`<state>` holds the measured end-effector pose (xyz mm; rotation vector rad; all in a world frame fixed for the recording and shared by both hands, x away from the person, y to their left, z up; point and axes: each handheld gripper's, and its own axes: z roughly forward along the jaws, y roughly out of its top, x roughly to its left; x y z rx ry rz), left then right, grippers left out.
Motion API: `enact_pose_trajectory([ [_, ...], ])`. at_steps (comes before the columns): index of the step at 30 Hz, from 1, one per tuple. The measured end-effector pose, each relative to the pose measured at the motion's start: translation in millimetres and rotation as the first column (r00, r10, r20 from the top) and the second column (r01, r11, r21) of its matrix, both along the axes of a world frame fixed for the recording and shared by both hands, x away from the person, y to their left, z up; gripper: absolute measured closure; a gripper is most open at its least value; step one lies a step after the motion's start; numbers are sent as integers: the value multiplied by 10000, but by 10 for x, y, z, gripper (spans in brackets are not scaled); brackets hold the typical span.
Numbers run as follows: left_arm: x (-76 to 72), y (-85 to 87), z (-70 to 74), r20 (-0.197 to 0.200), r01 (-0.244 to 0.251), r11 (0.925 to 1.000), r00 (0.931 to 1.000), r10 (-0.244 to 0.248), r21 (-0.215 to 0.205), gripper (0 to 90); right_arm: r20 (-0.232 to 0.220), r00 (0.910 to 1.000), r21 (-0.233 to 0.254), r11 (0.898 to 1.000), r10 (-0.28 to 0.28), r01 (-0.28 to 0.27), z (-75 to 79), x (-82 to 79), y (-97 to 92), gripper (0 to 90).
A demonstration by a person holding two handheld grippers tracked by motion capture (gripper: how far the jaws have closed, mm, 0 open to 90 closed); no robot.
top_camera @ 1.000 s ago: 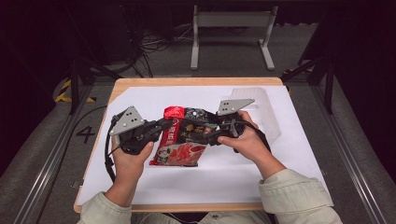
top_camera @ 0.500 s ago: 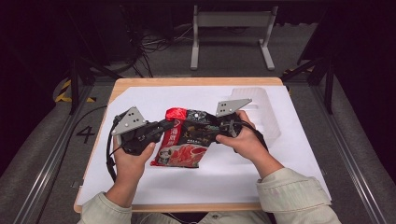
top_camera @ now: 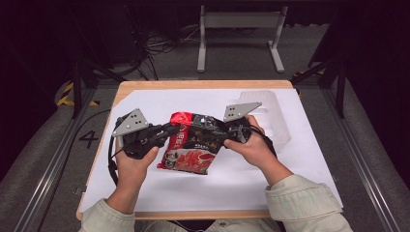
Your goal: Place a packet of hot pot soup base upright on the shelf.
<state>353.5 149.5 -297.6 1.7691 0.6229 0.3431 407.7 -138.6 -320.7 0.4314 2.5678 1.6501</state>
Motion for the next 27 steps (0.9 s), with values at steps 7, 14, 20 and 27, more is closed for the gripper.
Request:
enact_pose_trajectory([
  [7, 53, 79, 53, -569, 268, 9992, 9981, -251, 290, 556, 22, 9992, -35, 9992, -402, 402, 77, 42, -93, 846],
  [14, 122, 163, 65, -1008, 301, 9955, 9947, -209, 901, 438, 242, 9944, 79, 9946, -1033, 1031, 262, 76, -322, 844],
  [20, 206, 302, 30, -1249, 85, 9945, 9922, 46, 1048, 388, 464, 9831, 98, 9842, -1772, 1769, 388, 82, -503, 841],
  [27, 263, 498, 19, -1393, -433, 9952, 9887, 552, 877, 378, 847, 9534, 50, 9569, -2897, 2903, 568, 120, -818, 840],
])
